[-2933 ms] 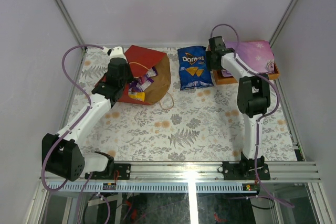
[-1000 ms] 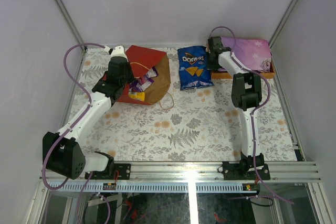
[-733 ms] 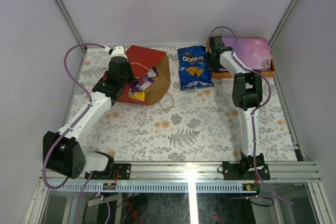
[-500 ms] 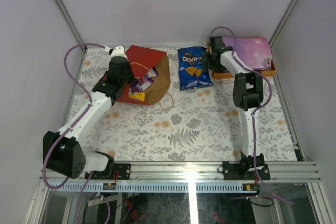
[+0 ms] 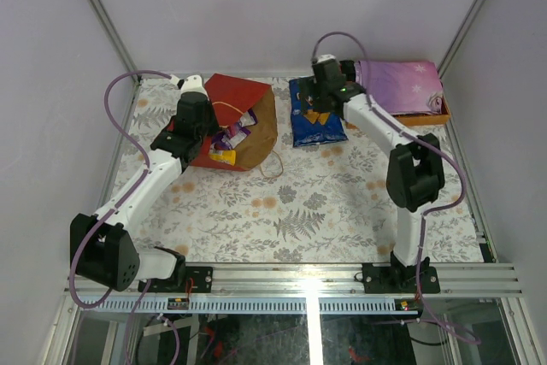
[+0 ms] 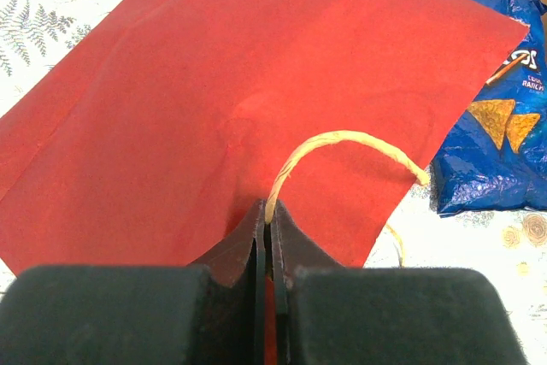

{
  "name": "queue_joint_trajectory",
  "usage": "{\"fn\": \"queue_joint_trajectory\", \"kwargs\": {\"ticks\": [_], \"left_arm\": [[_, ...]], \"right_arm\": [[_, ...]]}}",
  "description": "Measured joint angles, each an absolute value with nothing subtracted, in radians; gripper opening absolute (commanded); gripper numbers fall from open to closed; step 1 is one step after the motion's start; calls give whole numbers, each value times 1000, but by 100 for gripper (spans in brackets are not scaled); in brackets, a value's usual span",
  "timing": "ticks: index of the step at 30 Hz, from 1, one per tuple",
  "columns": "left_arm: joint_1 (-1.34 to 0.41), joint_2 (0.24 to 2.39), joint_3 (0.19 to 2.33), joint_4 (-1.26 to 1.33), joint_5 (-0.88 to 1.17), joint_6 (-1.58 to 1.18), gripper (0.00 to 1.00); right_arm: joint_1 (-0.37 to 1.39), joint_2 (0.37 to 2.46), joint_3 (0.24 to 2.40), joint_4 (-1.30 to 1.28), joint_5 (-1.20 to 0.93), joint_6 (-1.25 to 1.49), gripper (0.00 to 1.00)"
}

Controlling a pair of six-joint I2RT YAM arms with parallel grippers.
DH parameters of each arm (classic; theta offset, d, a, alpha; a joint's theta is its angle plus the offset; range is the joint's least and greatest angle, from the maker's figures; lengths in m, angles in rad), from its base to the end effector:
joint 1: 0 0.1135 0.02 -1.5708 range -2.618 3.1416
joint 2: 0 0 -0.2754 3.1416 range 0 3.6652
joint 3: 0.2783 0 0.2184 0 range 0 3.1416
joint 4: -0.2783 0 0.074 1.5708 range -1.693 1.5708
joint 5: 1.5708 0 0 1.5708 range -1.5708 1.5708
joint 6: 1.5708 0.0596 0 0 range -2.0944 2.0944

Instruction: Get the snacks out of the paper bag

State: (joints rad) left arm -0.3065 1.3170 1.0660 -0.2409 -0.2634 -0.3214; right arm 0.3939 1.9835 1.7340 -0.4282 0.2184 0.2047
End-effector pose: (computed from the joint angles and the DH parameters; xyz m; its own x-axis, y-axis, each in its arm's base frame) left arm 0.2765 -0.0712 0.3239 -0.4501 -0.1774 -0.8752 -0.0734 0.9841 -0.1618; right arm 0.4221 0.1614 0.2892 -0.6114 -0.0392 -0.7904 -0.0965 0.9950 0.0253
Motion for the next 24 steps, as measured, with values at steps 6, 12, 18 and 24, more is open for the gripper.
{"fn": "queue_joint_trajectory", "kwargs": {"ticks": [6,12,18,24], "left_arm": [[-307,1317,1066,-241,-263,-321,0],[-307,1317,1066,-241,-264,-320,0],[-307,1312,1062,-240,-265,-320,0],[-307,1312,1062,-240,-265,-320,0]], "right_arm": [[548,2064,1705,-377,199,274,99],[592,2162,1689,-376,232,324,99],[595,2147,1641,-335,287,327,97],[584,2087,1613,-300,338,297,88]]}}
